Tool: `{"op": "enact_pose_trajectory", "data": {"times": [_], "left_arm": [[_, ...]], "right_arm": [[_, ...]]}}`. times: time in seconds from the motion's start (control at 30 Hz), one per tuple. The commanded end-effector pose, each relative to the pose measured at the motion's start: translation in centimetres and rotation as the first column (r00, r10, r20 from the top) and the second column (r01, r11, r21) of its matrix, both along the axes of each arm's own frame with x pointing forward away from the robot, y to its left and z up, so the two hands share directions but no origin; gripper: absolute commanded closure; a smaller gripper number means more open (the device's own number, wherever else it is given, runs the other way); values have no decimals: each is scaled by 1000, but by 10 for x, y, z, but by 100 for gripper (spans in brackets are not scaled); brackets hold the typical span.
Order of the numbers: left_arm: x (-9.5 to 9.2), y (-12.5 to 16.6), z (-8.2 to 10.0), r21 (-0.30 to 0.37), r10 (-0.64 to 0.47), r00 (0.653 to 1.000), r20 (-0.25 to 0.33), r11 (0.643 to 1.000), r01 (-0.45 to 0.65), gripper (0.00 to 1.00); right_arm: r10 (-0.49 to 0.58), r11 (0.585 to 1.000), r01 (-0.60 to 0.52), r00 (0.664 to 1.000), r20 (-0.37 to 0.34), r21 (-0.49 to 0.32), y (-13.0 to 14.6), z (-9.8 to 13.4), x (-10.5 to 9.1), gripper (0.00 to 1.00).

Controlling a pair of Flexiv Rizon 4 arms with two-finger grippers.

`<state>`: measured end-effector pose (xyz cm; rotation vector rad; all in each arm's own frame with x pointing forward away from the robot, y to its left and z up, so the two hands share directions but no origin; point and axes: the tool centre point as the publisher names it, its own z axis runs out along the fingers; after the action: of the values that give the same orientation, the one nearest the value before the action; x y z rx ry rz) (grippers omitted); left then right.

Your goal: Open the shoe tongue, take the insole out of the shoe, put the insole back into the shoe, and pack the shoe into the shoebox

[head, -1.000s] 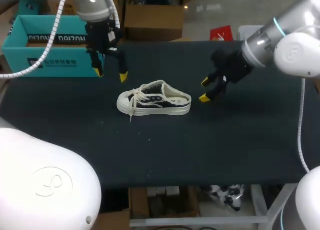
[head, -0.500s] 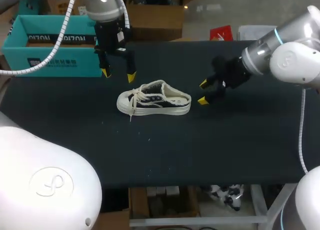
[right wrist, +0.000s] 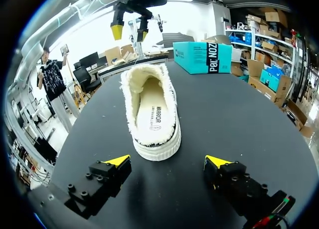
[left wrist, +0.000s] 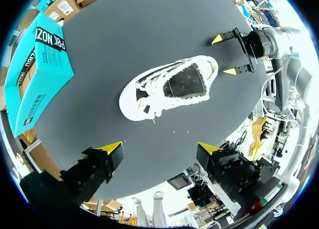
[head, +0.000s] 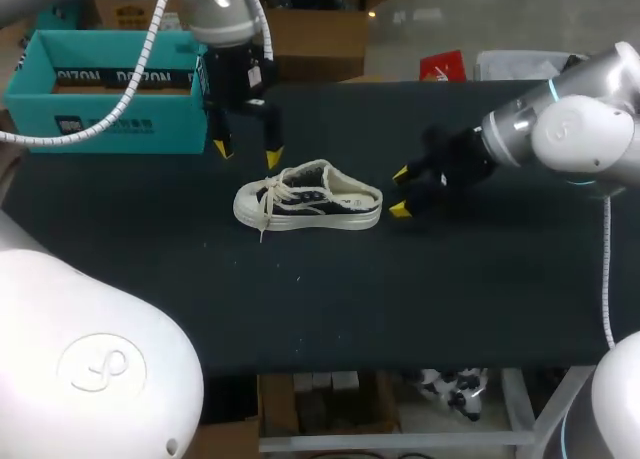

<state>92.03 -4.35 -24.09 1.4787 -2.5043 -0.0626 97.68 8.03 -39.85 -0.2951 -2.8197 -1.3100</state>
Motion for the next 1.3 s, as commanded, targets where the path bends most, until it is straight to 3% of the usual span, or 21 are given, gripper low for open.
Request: {"op": "enact_pose_trajectory", "data": {"times": [0.03,0.53,1.3], "left_arm": [[5,-8,-4,10,-6,1000,-13,1000,6,0],[10,-22,-12,11,-35,999,-30,999,36,0],[9,-22,-20,6,-45,998,-51,999,45,0]], "right_arm": [[-1,1000,0,1000,19,24,11,-10,-4,0],[9,998,-11,1000,25,69,39,-16,-16,0],[33,990,-40,998,49,134,70,-27,-2,0]]}}
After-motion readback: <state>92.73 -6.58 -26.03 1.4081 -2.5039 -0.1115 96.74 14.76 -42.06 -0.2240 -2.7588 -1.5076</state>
